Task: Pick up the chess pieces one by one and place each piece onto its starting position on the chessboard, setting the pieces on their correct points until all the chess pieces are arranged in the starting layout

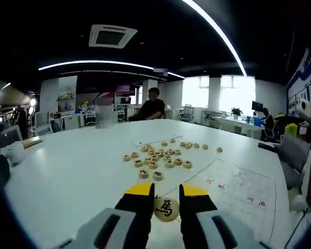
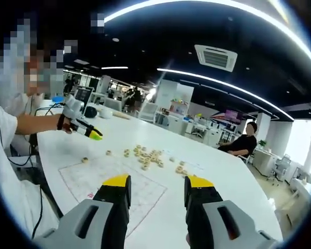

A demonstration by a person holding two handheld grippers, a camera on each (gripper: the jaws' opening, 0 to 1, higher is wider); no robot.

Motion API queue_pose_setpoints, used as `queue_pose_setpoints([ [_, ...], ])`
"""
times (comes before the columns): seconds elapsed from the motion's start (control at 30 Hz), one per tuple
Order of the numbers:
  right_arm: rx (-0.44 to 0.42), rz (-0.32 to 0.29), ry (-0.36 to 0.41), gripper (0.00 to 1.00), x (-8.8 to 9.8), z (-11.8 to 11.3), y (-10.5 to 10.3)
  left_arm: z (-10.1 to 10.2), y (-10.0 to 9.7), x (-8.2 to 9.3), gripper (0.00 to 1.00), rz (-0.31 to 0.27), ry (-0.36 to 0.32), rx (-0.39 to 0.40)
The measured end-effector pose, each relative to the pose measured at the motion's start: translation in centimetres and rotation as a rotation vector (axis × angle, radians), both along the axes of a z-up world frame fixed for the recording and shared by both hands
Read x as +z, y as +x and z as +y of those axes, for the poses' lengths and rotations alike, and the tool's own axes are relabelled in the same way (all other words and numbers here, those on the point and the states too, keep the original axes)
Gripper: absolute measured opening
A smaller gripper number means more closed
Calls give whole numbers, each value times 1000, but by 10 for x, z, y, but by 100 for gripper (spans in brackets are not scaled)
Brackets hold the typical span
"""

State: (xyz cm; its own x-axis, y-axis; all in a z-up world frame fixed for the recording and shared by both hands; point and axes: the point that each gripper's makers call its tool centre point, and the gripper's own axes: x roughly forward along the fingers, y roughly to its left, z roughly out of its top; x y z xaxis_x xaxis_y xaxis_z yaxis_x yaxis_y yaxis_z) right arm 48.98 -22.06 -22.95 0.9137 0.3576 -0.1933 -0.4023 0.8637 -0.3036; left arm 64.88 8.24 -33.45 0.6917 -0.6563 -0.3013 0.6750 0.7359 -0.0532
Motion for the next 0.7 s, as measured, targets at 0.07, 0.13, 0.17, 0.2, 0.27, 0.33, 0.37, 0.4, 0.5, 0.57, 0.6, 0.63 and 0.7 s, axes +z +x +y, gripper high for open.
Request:
queue_pose_setpoints([
  [0.07, 6, -1, -1, 42, 0, 2, -1, 2, 0, -11, 21, 9, 17, 4],
  [0.13, 10, -4, -3, 42, 1, 3, -2, 2, 1, -20, 21, 20, 28, 5],
  [0.17, 12, -5, -3, 42, 2, 3, -3, 1, 1, -24, 21, 26, 30, 4],
  [0.2, 14, -6, -3, 42, 2, 2, -4, 0, 1, -27, 21, 32, 31, 2],
  [0.27, 24, -5, -2, 44, 3, 1, -6, -4, 0, -35, 21, 46, 34, -6],
  [0.33, 61, 9, -3, 47, 1, 7, -9, -8, -2, -40, 21, 55, 42, -21],
  [0.37, 82, 17, -10, 47, -2, 11, -12, -10, -3, -43, 21, 57, 47, -27],
  [0.4, 91, 22, -16, 47, -3, 13, -13, -12, -3, -44, 21, 58, 51, -30],
  [0.5, 117, 30, -30, 47, -6, 20, -15, -15, -3, -47, 21, 58, 60, -36],
  [0.57, 144, 36, -25, 46, -7, 25, -16, -18, -3, -49, 21, 60, 64, -39],
  [0.6, 157, 38, -19, 46, -7, 27, -17, -19, -3, -50, 21, 60, 67, -40],
  [0.63, 174, 42, -15, 46, -7, 30, -17, -20, -2, -51, 21, 60, 70, -41],
  [0.7, 187, 47, -14, 46, -8, 31, -18, -22, -1, -52, 22, 59, 77, -44],
])
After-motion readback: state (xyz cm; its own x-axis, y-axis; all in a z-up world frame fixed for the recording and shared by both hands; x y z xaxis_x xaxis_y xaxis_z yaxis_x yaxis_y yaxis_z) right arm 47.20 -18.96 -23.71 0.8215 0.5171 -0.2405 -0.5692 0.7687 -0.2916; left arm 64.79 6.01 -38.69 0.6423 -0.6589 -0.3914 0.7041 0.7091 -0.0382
